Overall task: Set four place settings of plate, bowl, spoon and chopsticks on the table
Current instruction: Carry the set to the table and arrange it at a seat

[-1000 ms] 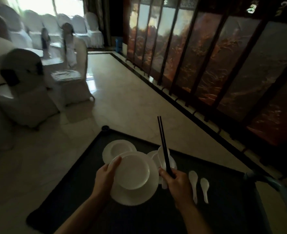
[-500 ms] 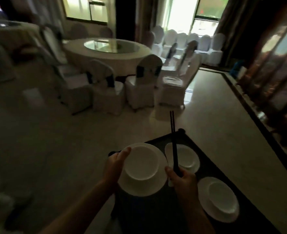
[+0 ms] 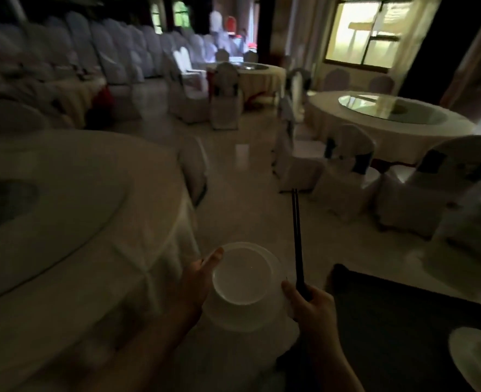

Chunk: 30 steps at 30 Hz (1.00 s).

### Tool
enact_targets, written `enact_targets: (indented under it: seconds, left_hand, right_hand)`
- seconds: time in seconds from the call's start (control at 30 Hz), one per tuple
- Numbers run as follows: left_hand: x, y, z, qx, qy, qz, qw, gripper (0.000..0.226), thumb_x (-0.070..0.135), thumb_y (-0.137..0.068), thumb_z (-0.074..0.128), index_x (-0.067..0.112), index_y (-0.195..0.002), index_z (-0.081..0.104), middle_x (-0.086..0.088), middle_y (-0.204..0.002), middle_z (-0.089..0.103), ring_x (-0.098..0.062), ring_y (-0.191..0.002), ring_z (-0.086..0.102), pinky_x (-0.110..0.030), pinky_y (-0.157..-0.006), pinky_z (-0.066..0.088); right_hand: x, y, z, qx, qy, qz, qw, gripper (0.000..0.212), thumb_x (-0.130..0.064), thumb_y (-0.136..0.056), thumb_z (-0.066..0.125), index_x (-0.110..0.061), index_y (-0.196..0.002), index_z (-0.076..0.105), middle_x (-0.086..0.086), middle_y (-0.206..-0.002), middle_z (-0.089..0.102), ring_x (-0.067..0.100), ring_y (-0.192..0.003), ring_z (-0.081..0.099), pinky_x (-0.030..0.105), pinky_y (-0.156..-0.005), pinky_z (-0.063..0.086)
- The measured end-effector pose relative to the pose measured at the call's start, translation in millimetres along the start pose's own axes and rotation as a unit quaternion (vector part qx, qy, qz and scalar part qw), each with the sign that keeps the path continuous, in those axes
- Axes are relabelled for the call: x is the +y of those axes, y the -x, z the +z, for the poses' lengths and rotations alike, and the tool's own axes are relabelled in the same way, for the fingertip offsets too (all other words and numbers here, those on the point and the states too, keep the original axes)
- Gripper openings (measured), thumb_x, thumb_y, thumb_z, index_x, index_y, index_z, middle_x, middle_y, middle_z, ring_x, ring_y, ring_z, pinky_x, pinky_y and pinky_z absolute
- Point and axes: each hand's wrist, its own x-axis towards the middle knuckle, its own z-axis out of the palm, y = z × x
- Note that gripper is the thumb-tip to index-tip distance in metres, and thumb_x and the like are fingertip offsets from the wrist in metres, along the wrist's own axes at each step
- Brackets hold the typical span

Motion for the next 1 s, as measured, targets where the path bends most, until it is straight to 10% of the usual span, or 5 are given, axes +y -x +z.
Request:
enact_targets:
  seconds: [0.4,0.67,1.0]
  left_hand:
    - [-39,109,-263,0.294,0.048,-0.007,0.955,0.048,0.064,-0.077,0.065,0.018,-0.083,0.073,0.000,-0.085,0.075,-0.018,-0.081,0.069,-0.040,-0.077,0.053]
    - [-83,233,-412,0.421,0.061,0.012,0.905,0.023,0.055,-0.085,0.063,0.034,-0.077,0.069,0.017,-0.082,0.068,0.004,-0.078,0.059,-0.018,-0.070,0.042]
    - [-121,384,-551,0.553,0.160,-0.060,0.816,0.031,0.061,-0.081,0.062,0.033,-0.094,0.066,0.016,-0.084,0.060,-0.001,-0.075,0.055,-0.020,-0.057,0.039]
  right_hand:
    - [-1,83,234,-0.225,0.055,-0.043,0.972,0.032,-0.032,-0.081,0.077,-0.005,-0.067,0.069,-0.002,-0.049,0.051,0.012,-0.048,0.050,0.035,-0.049,0.039]
    - [-4,216,356,-0.352,0.105,-0.072,0.927,0.036,-0.036,-0.079,0.078,-0.006,-0.064,0.067,0.001,-0.050,0.062,0.017,-0.050,0.061,0.036,-0.053,0.048]
    - [-24,388,486,-0.532,0.111,0.020,0.839,0.016,-0.023,-0.088,0.073,-0.008,-0.091,0.073,0.012,-0.085,0.072,0.026,-0.075,0.070,0.028,-0.044,0.056]
